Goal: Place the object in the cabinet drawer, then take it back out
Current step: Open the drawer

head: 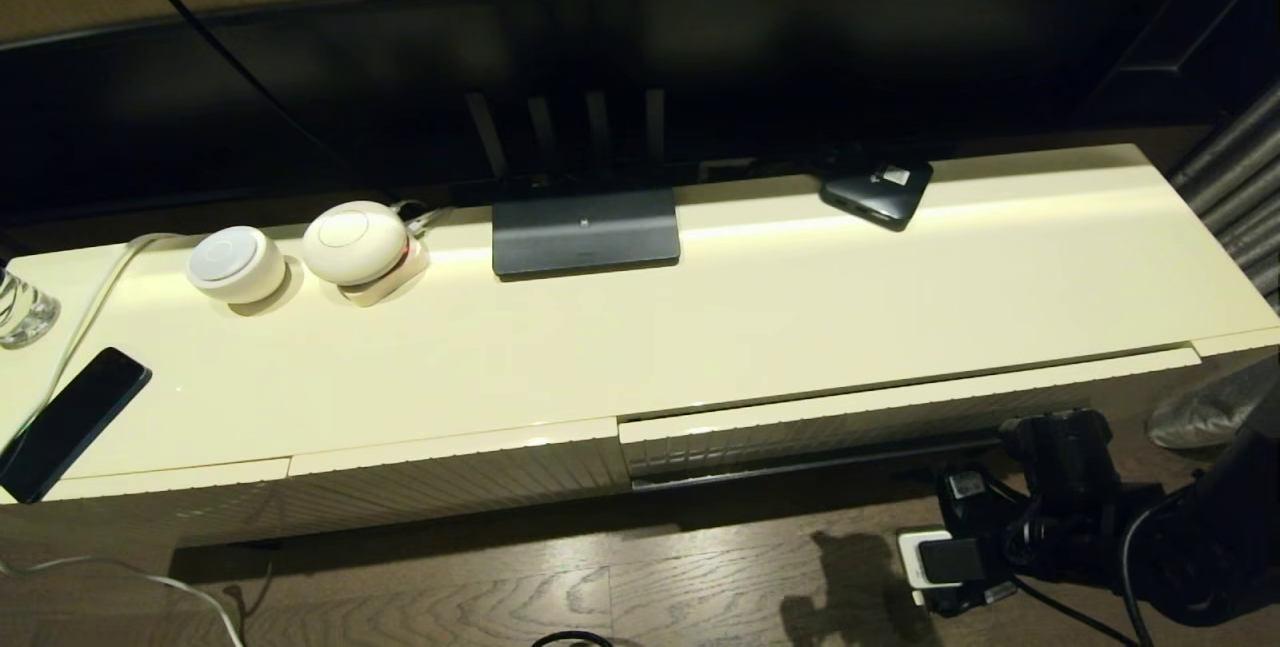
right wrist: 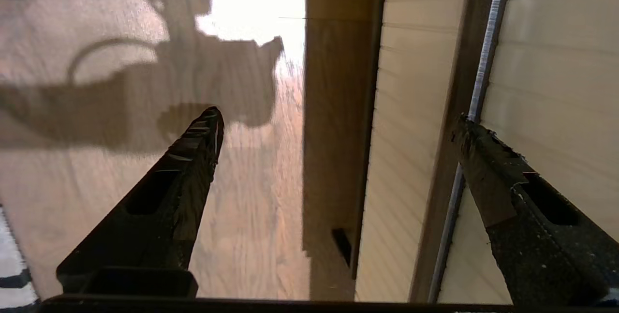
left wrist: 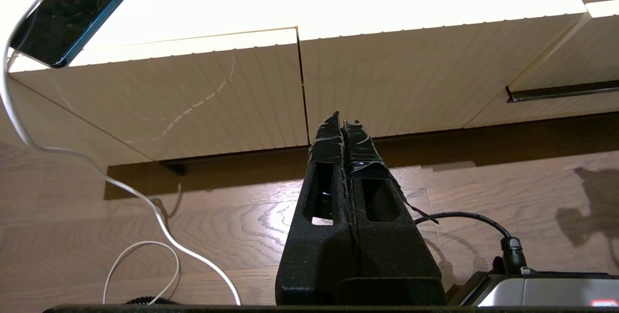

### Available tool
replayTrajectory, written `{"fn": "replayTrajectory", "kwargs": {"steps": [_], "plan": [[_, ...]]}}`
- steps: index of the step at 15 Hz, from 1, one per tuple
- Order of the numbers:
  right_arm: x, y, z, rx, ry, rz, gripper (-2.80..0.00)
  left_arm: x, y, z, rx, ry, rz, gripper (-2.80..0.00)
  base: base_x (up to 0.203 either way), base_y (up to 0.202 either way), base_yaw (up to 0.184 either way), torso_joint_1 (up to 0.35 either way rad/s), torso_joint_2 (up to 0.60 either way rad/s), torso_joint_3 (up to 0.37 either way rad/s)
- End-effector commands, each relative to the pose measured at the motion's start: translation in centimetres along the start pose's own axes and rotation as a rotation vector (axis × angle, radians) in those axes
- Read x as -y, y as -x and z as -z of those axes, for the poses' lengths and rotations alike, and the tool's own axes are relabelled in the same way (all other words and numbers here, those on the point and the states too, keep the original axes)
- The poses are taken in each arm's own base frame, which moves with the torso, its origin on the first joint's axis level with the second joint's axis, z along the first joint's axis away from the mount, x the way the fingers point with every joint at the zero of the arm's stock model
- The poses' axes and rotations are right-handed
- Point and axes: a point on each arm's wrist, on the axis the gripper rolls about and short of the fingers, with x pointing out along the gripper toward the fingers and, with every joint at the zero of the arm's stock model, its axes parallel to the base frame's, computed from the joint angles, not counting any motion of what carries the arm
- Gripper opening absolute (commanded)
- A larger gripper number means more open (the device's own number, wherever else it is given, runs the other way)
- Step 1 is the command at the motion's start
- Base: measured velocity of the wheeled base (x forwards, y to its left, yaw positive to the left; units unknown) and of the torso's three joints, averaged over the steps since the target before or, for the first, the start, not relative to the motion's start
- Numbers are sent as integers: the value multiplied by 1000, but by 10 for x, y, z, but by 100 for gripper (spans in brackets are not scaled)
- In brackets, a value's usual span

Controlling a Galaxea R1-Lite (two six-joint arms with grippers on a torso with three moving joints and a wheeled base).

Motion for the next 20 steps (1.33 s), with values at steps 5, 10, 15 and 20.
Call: {"fn": "replayTrajectory", "kwargs": {"steps": [5,10,15,20], "plan": [[3,-13,7,-13,0,1,0,0,0,1,-6,0,-1,-280,0,0,0,0,0,0],[12,-19,10,-24,2,28,0,0,0,1,-4,0,-1,-280,0,0,0,0,0,0],[20,-22,12,-30,7,54,0,0,0,1,-4,0,-1,-280,0,0,0,0,0,0],[21,-28,13,-33,9,54,0,0,0,1,-4,0,-1,-280,0,0,0,0,0,0]]}}
